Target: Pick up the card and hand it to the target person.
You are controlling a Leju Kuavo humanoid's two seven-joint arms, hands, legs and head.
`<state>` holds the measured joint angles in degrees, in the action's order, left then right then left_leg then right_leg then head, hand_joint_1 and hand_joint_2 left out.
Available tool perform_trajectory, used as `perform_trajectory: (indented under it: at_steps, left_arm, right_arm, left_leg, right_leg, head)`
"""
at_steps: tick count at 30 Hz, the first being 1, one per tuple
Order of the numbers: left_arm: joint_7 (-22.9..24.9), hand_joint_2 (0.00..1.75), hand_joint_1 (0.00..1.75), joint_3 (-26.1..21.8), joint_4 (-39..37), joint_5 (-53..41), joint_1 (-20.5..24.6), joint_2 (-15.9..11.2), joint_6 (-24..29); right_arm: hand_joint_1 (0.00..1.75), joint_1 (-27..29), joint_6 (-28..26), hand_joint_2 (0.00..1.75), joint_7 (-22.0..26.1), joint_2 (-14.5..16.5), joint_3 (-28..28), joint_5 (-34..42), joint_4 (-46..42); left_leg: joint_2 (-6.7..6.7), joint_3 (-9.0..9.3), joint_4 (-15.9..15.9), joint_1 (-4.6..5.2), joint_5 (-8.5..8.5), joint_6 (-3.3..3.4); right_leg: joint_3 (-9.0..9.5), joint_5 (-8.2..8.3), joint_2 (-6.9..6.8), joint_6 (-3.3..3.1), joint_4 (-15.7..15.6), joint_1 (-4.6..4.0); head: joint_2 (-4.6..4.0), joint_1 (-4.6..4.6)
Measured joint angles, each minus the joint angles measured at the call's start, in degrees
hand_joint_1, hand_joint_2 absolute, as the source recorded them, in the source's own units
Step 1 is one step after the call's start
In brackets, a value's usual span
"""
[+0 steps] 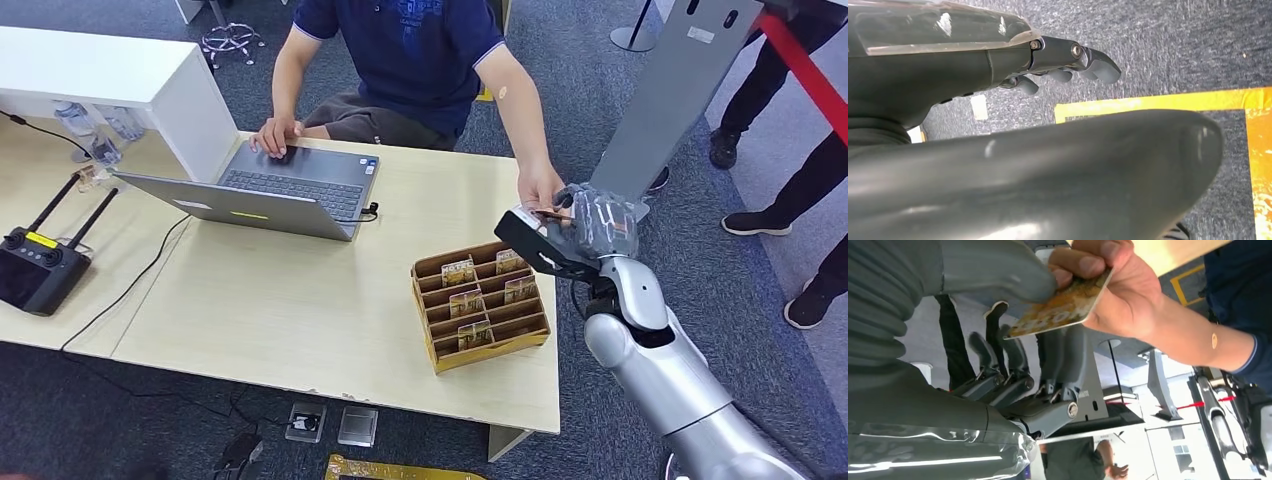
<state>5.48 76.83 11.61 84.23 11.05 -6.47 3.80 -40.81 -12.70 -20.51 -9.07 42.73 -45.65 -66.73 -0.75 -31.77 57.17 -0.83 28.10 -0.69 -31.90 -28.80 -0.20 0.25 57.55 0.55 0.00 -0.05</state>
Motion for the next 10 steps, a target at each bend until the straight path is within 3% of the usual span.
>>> perform_trajectory:
  at_steps: [10]
  left_arm:
    - [-0.8,0.0,0.0,0.0,0.0,0.88,-0.53,0.0,-0.12]
  right_arm:
    - [0.0,-1.3,-1.42,1.75,0.86,2.24,0.13,-0.25,4.78]
  left_leg:
    - [0.0,-0.02,0.0,0.0,0.0,0.0]
  right_leg:
    - [-0.02,0.0,0.0,0.0,0.01,0.0]
  head:
    - [0.0,0.01]
